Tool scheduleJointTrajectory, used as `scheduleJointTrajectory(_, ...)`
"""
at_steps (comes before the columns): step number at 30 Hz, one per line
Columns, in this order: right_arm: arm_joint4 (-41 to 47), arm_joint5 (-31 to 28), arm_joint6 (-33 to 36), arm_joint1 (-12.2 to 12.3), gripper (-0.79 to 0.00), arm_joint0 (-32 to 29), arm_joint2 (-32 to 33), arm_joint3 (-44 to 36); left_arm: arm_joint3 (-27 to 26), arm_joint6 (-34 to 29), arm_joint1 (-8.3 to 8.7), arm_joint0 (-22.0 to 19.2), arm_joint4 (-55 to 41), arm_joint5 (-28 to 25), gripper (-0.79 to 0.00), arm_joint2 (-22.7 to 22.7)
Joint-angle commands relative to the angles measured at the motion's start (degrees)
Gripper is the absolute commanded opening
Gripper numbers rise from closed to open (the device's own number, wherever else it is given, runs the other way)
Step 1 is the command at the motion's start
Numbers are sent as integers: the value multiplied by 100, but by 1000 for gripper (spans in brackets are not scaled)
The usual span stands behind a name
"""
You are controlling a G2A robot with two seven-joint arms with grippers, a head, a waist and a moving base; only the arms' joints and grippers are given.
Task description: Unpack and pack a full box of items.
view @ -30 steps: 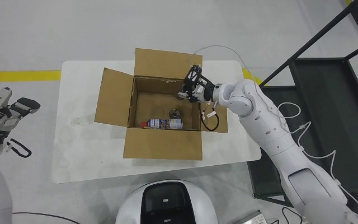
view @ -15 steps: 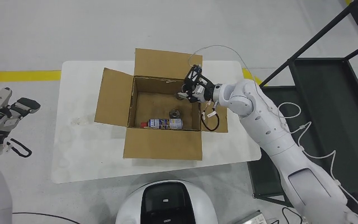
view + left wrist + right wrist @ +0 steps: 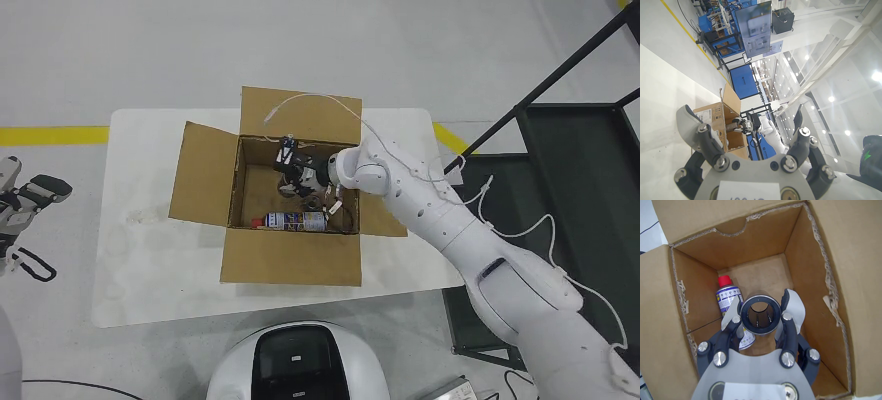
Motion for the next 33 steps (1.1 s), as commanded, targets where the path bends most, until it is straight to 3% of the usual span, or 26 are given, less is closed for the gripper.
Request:
scheduleJointTrajectory(1, -27, 53, -72, -211, -785, 166, -275, 398, 0, 0, 0, 0, 0, 0, 0, 0)
scheduleJointTrajectory(9, -175, 250, -261, -950, -785, 620, -930, 1563, 0, 0, 0, 0, 0, 0, 0, 0)
scheduleJointTrajectory(18, -648, 522, -775, -1509, -785, 808, -1255, 2544, 0, 0, 0, 0, 0, 0, 0, 0)
scheduleJointTrajectory(19, -645, 507, -796, -1554, -554, 821, -1261, 2646, 0, 0, 0, 0, 0, 0, 0, 0)
scheduleJointTrajectory(20, -652, 494, -805, -1596, 0, 835, -1268, 2742, 0, 0, 0, 0, 0, 0, 0, 0)
scheduleJointTrajectory(27, -576, 197, -1062, -1793, 0, 962, -1202, 3199, 0, 0, 0, 0, 0, 0, 0, 0)
scheduleJointTrajectory(33, -655, -515, -1551, -1726, 0, 1120, -1086, 3354, -70, 145, -2, 27, 49, 41, 0, 58)
